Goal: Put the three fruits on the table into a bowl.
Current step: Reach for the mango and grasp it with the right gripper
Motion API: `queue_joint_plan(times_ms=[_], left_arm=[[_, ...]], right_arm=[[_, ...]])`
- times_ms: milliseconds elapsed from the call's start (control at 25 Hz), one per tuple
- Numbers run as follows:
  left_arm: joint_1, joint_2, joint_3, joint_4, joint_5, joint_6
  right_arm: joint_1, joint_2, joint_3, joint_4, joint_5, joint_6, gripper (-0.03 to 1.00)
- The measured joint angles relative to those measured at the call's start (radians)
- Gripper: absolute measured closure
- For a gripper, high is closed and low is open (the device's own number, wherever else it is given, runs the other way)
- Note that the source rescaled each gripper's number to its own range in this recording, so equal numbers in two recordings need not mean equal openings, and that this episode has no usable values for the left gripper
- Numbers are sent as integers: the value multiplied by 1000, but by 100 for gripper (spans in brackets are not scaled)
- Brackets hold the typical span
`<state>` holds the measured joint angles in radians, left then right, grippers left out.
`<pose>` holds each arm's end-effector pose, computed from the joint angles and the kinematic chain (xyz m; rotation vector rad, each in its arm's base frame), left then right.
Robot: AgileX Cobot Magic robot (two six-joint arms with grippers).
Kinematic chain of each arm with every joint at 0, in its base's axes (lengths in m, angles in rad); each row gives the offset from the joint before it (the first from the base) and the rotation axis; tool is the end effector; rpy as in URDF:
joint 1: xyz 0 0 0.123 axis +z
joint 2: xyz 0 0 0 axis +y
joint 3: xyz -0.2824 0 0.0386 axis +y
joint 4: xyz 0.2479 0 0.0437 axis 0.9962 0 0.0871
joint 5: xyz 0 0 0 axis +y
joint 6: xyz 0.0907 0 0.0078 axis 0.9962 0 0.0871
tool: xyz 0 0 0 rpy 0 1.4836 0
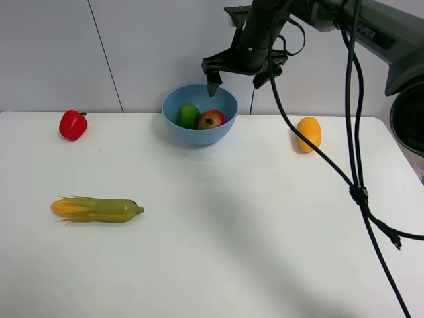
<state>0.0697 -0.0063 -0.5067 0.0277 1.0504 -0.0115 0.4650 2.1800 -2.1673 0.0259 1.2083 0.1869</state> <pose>-0.0063 0.0018 0.2799 -0.0834 2.0197 0.0699 0.4281 0.2173 0.2906 -0.3728 2.7013 0.2278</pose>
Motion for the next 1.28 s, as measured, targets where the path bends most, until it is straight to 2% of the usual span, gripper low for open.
queue_joint_plan(times_ms=[440, 640, 800, 960, 1120, 1280], left_arm=[[0, 0, 0, 0, 0, 0], [0, 0, 0, 0, 0, 0], [0, 0, 0, 0, 0, 0], [0, 0, 0, 0, 0, 0], [0, 0, 0, 0, 0, 0], [0, 0, 0, 0, 0, 0]], right_arm=[[-80, -80, 29, -17, 2, 81, -3], [-122, -202, 283, -33, 1, 97, -3], [-201, -306, 493, -47, 3, 110, -3], [-293, -398, 655, -47, -57, 122, -3], [-372, -436, 762, -47, -118, 126, -3], [-412, -436, 792, -40, -204, 128, -3]])
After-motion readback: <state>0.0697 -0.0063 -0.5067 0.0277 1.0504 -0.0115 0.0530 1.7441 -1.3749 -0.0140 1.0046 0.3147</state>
